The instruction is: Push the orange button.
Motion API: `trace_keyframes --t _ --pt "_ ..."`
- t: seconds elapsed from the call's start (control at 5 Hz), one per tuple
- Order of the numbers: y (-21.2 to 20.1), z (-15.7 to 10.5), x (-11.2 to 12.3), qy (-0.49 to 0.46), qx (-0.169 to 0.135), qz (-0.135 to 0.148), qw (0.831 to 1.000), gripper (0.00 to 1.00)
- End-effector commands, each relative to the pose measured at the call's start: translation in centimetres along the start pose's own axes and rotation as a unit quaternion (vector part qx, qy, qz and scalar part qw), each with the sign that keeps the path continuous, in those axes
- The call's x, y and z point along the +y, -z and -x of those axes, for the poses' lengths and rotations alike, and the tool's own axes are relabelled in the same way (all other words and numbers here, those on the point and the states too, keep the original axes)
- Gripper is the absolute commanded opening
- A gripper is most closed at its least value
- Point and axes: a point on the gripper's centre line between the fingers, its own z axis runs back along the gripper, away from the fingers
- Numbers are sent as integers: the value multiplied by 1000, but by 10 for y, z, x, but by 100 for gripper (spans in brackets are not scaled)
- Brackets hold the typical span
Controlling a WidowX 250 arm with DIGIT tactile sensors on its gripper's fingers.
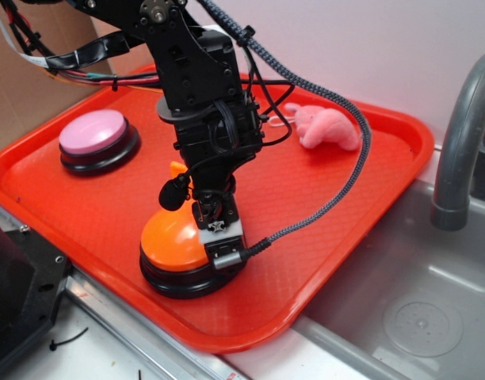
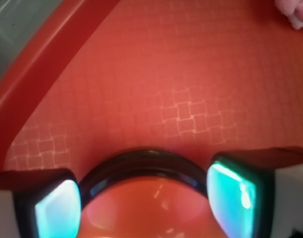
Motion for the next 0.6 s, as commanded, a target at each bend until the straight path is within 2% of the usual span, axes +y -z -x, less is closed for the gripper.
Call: trace_keyframes --t 0.0,0.2,0.4 --pt "-32 -3 -4 7 4 -8 1000 100" --pt "-48 -4 -3 8 3 -27 1000 100" --pt "-57 -1 -4 4 -1 -32 999 100"
